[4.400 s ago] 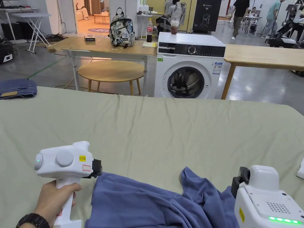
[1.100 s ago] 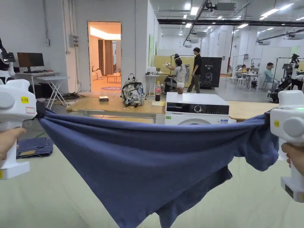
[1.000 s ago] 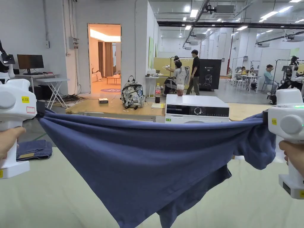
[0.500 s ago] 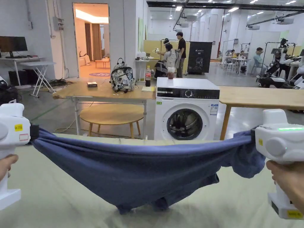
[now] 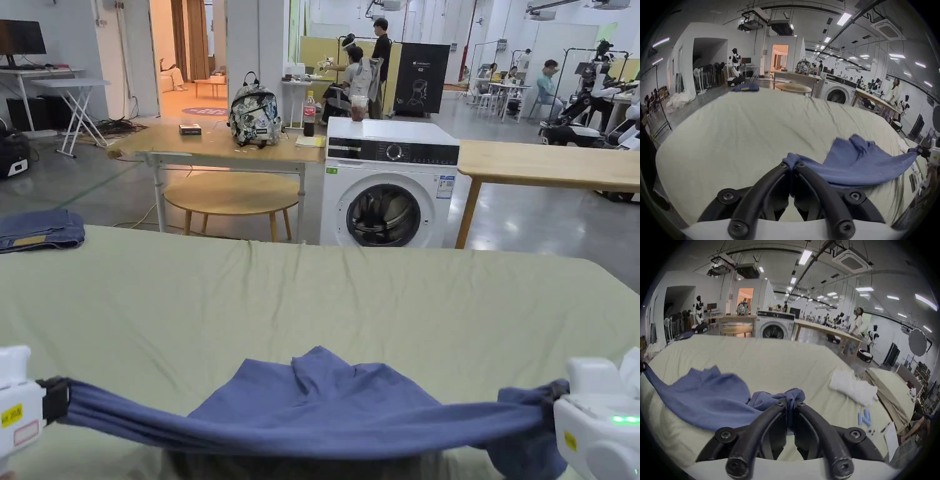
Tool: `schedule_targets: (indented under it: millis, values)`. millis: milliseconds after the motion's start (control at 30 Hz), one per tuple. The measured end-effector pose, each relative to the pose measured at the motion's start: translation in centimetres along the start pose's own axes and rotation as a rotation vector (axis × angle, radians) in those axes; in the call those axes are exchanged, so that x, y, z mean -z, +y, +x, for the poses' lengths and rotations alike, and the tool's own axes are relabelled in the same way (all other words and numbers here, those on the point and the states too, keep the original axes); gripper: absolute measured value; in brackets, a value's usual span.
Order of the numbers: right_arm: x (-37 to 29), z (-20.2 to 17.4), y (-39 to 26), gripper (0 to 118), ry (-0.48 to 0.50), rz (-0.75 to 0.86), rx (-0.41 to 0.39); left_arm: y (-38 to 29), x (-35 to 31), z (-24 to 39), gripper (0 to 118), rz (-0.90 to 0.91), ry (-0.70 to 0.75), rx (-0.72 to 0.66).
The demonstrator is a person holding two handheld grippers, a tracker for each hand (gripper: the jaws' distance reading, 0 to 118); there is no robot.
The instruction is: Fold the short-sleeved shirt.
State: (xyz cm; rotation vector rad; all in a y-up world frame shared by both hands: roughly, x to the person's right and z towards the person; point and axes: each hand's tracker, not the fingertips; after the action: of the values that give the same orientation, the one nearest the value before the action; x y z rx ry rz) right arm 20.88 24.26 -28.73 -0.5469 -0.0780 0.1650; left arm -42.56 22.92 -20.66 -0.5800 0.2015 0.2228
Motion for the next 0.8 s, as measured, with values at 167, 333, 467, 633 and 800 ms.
schedule_targets:
  millis: [167, 333, 467, 633, 800]
  values:
    - [-1.7, 0.1, -4.9, 5, 0.007, -0.070, -0.033, -5.6, -2.4, -0.1, 0, -0.057, 0.000, -0.018]
    - [-2.5, -0.4, -7.6, 5, 0.013, -0.136, -0.060, -9.2, -2.3, -0.1, 0, -0.133, 0.019, -0.004]
    - [-1.2, -0.6, -9.3, 5, 0.015, -0.182, -0.051, -10.1, -0.9, -0.4, 0, -0.164, 0.033, 0.002]
    - [0.2, -0.3, -10.5, 25, 0.014, -0.195, -0.026, -9.6, -0.2, -0.4, 8, -0.192, 0.045, -0.010]
    - [-2.1, -1.1, -8.9, 86, 0.022, -0.085, -0.002, -8.1, -1.5, 0.7, 46, -0.157, 0.047, 0.035]
